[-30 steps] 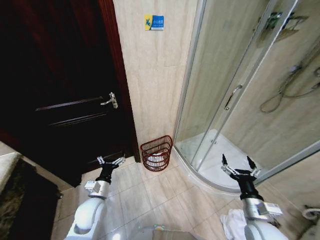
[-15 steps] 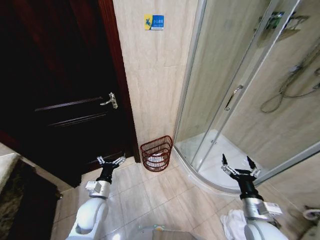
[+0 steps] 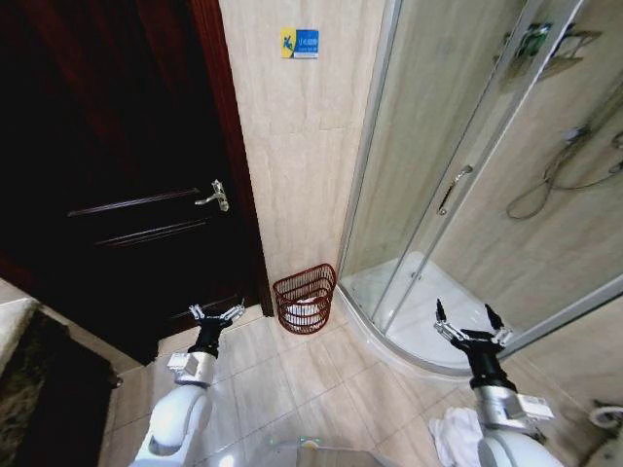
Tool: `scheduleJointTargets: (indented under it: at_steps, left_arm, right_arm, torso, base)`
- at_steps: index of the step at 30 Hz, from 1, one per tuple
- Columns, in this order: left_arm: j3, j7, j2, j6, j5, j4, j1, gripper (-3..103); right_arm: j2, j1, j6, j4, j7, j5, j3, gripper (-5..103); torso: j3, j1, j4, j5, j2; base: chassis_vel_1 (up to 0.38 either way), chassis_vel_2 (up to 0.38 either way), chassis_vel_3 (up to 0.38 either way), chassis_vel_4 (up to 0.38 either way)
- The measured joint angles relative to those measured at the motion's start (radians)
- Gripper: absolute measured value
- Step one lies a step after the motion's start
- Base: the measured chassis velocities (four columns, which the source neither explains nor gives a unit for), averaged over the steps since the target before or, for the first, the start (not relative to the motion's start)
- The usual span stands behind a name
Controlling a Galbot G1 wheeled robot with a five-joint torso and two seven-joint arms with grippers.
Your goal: Discard the used towel into the hamper.
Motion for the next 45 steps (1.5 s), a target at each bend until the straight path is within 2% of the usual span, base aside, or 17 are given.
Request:
scheduleJointTargets:
  at_steps: [27, 31, 34, 39, 42, 45]
  left_arm:
    - [0.033, -0.011, -0.018, 0.003, 0.029, -0.008, 0.0, 100]
    - [0.04, -0.022, -0.01, 0.026, 0.019, -0.013, -0.013, 100]
    - [0.061, -0.02, 0.001, 0.07, 0.003, -0.015, -0.049, 100]
    - [0.101, -0.016, -0.011, 0.086, -0.014, 0.023, -0.117, 100]
    - [0.117, -0.008, -0.029, 0.081, -0.015, 0.062, -0.154, 100]
    - [0.119, 0.0, -0.067, 0.04, 0.017, 0.111, -0.176, 100]
  right_arm:
    - [-0.007, -0.01, 0.025, -0.014, -0.001, 0.01, 0.011, 100]
    - [0.004, 0.0, 0.03, -0.028, -0.002, 0.004, 0.007, 100]
    - [0.02, -0.003, -0.001, -0.026, -0.004, 0.019, -0.005, 100]
    - [0.027, -0.008, -0.024, -0.024, -0.004, 0.005, -0.007, 100]
    - [0.026, -0.007, -0.055, -0.025, -0.005, -0.008, -0.008, 100]
    - [0.045, -0.005, -0.093, -0.025, -0.002, -0.023, -0.026, 100]
  torso:
    - [0.0, 0.0, 0.0, -0.0001, 0.0]
    - [0.0, 0.0, 0.0001, 0.0, 0.0]
    - [0.0, 0.0, 0.0, 0.0003, 0.0]
    - [0.0, 0.0, 0.0, -0.0003, 0.0]
    - [0.0, 0.0, -0.0001, -0.0003, 0.0]
    - [0.0, 0.0, -0.0001, -0.0001, 0.0]
  base:
    - [-0.004, -0.003, 0.003, 0.003]
    - [0.0, 0.0, 0.0, 0.0]
    - [0.0, 0.0, 0.0, 0.0]
    - [0.0, 0.0, 0.0, 0.0]
    - [0.0, 0.0, 0.0, 0.0]
    - [0.0, 0.0, 0.0, 0.0]
